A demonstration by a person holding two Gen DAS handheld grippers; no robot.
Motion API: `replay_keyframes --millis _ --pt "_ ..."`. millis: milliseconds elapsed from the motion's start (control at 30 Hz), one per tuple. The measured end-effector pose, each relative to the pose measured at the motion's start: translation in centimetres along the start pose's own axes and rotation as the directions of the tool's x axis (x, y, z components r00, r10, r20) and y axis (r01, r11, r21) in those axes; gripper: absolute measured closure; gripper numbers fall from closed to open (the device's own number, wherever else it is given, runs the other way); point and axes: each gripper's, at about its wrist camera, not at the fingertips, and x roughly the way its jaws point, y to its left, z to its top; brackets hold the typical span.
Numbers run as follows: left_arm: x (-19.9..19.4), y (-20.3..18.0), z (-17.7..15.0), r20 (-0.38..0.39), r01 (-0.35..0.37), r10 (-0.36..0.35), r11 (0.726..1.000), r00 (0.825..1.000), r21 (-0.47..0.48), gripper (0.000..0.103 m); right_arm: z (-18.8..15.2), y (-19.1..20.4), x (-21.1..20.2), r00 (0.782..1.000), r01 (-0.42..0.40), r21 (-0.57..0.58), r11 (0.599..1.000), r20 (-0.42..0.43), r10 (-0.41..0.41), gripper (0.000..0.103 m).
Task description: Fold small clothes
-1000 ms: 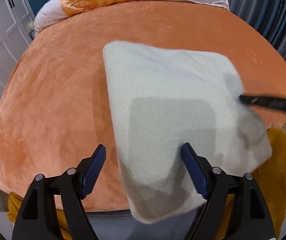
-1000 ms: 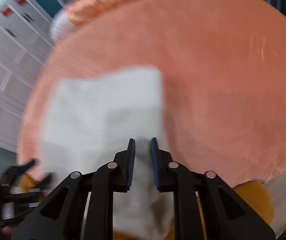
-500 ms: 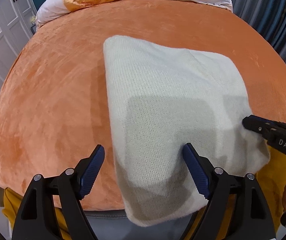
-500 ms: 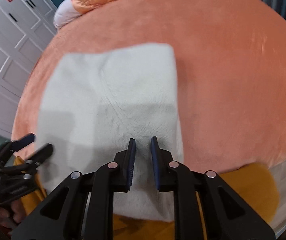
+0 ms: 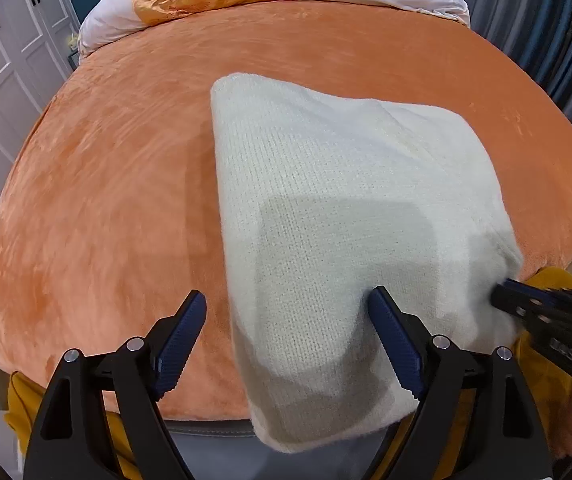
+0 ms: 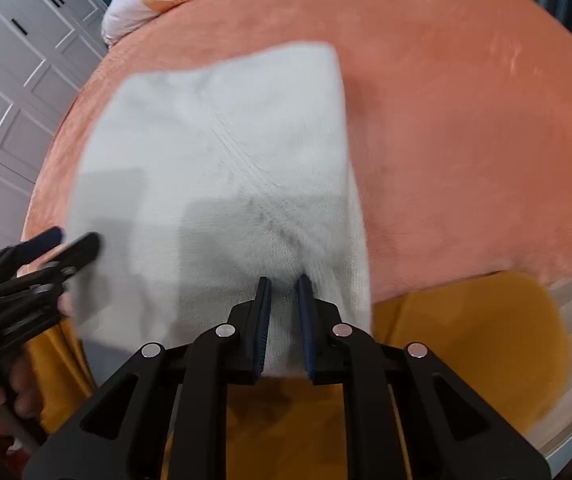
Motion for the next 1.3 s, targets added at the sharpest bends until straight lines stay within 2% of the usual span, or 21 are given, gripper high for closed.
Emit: replay_keyframes --millis 233,333,433,500,600,733,767,800,833,867,933,1067,1167,1300 --pt "-0.3 0.0 -0.3 0.006 -0.010 0.010 1.000 1.000 -0.012 0.021 0.5 -0.7 -0.9 0.999 -0.033 0.026 0.999 0.000 0.033 0.091" --pt "-0.8 0.1 -0.3 0.009 0.008 -0.008 1.000 1.000 -0.017 0.021 0.2 -0.5 -3.1 0.996 -0.069 0.050 0.996 0.061 0.066 0.086" --pt "-0.4 0.1 -0.4 -0.001 0.009 -0.009 1.000 1.000 -0.017 0.020 1.1 -0.5 -4.4 0.989 -0.097 0.061 0.993 0.120 0.089 0.086" --pt "-0.2 0.1 -0.5 -0.004 0.011 -0.011 1.000 1.000 -0.019 0.020 2.0 -0.7 -3.3 0.990 -0.083 0.061 0.995 0.116 0.076 0.087" --pt "-0.4 -0.1 -0.5 -0.003 0.005 -0.005 1.000 1.000 0.001 0.020 2.9 -0.7 0.7 0.998 -0.027 0.033 0.999 0.050 0.025 0.091" --pt "-0.9 0.1 -0.5 -0.012 0.006 -0.006 1.000 1.000 -0.009 0.017 3.6 0.0 -0.9 0.997 -0.023 0.015 1.000 0.071 0.022 0.089" --pt "-1.0 0.3 -0.5 -0.019 0.019 -0.019 0.999 1.000 -0.030 0.016 3.5 0.0 -1.4 0.996 -0.027 0.015 1.000 0.082 0.025 0.081" --pt "-1.0 0.5 -0.4 -0.024 0.030 -0.031 0.998 0.999 -0.048 0.016 3.4 0.1 -2.2 0.994 -0.026 0.017 1.000 0.104 0.024 0.056" --pt "-0.8 0.7 -0.4 -0.035 0.049 -0.051 0.996 0.998 -0.073 0.016 3.1 0.0 -2.9 0.991 -0.021 0.022 1.000 0.130 0.018 0.045" --pt "-0.5 0.9 -0.3 -0.047 0.065 -0.070 0.993 0.996 -0.094 0.016 2.8 0.0 -3.2 0.988 -0.024 0.026 0.999 0.154 0.019 0.028" --pt "0.1 1.3 -0.2 -0.072 0.080 -0.090 0.989 0.993 -0.128 0.016 2.5 -0.4 -2.8 0.989 -0.040 0.019 0.999 0.140 0.037 0.025" --pt "0.7 2.4 -0.1 -0.081 0.135 -0.155 0.968 0.985 -0.210 0.016 2.1 -1.4 0.1 0.997 -0.068 0.057 0.996 0.047 0.066 0.025" --pt "1.2 2.7 0.1 -0.080 0.159 -0.181 0.960 0.980 -0.229 0.015 1.7 -2.1 1.6 0.993 -0.118 0.109 0.987 0.007 0.118 0.024" --pt "2.4 2.6 0.5 -0.089 0.184 -0.210 0.954 0.974 -0.238 0.010 2.2 -3.0 3.1 0.978 -0.203 0.178 0.963 -0.008 0.208 0.021"
